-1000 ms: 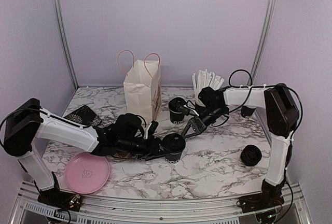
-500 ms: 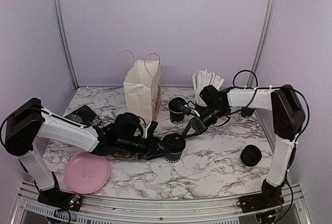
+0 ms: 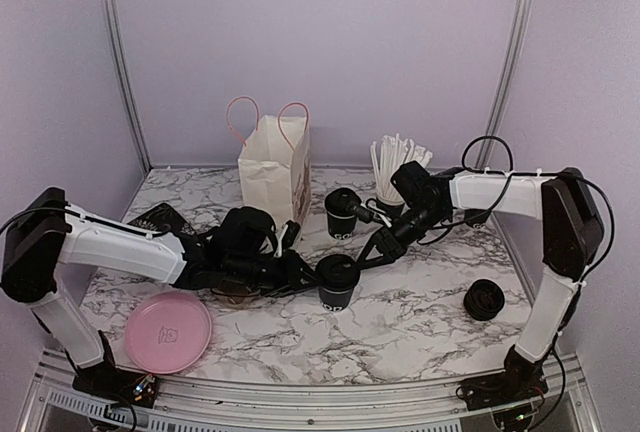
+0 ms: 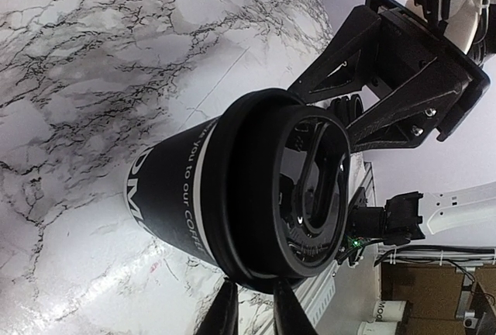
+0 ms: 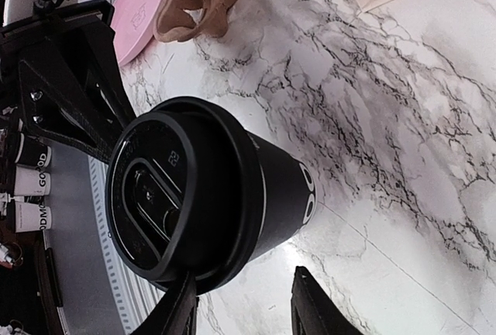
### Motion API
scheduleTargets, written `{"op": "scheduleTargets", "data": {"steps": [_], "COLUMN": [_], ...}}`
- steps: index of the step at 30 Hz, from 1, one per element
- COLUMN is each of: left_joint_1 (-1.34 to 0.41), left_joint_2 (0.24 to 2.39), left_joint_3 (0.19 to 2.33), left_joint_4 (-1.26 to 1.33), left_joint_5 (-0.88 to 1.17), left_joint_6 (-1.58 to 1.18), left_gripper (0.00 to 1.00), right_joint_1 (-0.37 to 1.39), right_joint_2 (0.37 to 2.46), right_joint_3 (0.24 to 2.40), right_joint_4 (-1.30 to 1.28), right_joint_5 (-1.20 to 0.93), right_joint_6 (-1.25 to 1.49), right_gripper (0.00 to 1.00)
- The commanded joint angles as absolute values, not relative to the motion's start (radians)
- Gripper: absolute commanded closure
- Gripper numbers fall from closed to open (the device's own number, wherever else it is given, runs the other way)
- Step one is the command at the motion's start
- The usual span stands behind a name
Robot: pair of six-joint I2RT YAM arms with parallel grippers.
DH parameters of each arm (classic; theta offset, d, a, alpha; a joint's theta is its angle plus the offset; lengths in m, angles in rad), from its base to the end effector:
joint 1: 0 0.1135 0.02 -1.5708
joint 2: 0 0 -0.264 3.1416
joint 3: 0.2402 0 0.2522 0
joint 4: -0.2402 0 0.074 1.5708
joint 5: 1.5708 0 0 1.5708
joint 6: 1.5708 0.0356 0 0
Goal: Pack the takeout coffee
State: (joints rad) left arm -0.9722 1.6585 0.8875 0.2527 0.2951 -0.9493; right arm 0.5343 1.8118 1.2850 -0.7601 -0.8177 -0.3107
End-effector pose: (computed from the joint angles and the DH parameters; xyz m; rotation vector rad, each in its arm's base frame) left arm 0.1912 -0.2987 0.1953 0.2363 2.4138 -1.3562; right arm 0.2901 0.2018 0.2042 -1.2636 2.4018 1.2094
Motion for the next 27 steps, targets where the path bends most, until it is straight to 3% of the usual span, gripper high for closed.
{"op": "scheduleTargets", "data": {"steps": [1,9,13,20,27], "left_joint_1": [-0.951,-0.957,-0.961,-0.963,-0.963], "left_joint_2": [1.772,1.752,1.653,1.533,1.438], "left_joint_3": [0.855,0.917,0.957,1.076,1.182], "left_joint_4": [0.035,-0.033,-0.069,-0.113,-0.21], "left_joint_5": [0.164,0.163,0.13,0.082,0.024], "left_joint_6": [-0.917,-0.87,-0.811,-0.711,-0.49], "left_gripper": [0.86,0.9,0.76,0.53,0.28], "right_joint_1": [0.588,0.594,0.588,0.534,0.454], "right_joint_2": [1.866,1.829,1.78,1.734,1.639], "right_joint_3": [1.245,1.261,1.298,1.387,1.408], "right_joint_4": [-0.834,-0.857,-0.887,-0.948,-0.991], "right_joint_5": [-0.692,-0.706,-0.729,-0.747,-0.741], "right_joint_6": [-0.36,-0.382,-0.403,-0.426,-0.489], "right_gripper": [0.6,0.61,0.6,0.49,0.48]}}
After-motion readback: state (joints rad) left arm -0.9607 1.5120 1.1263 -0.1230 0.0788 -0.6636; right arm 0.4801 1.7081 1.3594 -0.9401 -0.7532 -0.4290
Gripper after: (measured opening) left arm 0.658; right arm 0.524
